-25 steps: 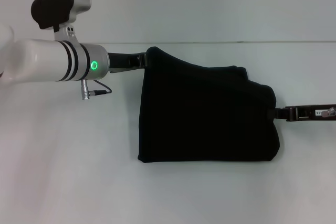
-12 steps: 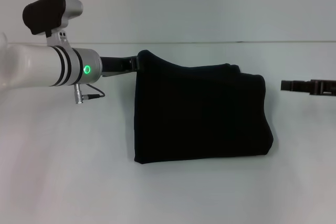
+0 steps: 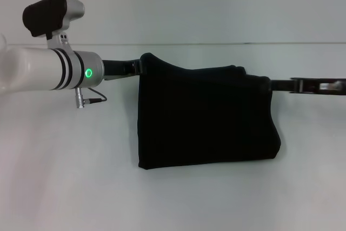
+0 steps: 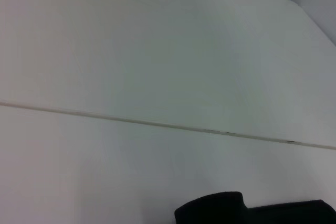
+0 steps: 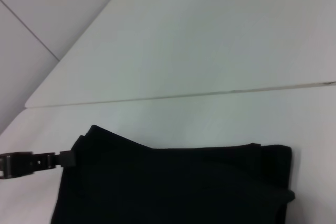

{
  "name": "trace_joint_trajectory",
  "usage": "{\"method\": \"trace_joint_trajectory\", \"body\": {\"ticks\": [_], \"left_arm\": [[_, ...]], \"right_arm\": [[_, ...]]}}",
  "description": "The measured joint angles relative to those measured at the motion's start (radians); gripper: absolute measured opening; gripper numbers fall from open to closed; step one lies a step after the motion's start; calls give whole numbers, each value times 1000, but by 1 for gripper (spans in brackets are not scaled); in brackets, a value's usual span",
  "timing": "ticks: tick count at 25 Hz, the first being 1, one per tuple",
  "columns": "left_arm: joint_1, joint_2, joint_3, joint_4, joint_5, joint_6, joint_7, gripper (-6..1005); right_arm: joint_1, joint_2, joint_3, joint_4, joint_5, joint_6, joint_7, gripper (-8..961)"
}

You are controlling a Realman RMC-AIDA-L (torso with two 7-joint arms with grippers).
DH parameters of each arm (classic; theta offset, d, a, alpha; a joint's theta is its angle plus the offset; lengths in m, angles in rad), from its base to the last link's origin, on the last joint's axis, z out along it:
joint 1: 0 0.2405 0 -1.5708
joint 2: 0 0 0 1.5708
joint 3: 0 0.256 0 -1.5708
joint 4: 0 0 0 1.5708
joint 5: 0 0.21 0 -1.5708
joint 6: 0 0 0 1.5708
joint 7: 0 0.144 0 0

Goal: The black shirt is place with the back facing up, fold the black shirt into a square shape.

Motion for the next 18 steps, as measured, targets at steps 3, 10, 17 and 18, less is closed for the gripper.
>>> {"method": "trace_joint_trajectory", "body": {"ticks": [3, 10, 17, 18], "left_arm": [[0, 0, 2, 0, 0, 1, 1, 21], [6, 0, 2, -2, 0, 3, 3, 22], [12, -1, 3, -2, 0, 1, 5, 24], [12, -1, 2, -2, 0, 1, 5, 24]], "right_arm": [[31, 2, -45, 56, 0, 69, 5, 806], [57, 41, -61, 54, 7, 100, -44, 806], [72, 53, -60, 53, 47, 169, -67, 806], [73, 54, -60, 53, 52, 179, -73, 806]]}}
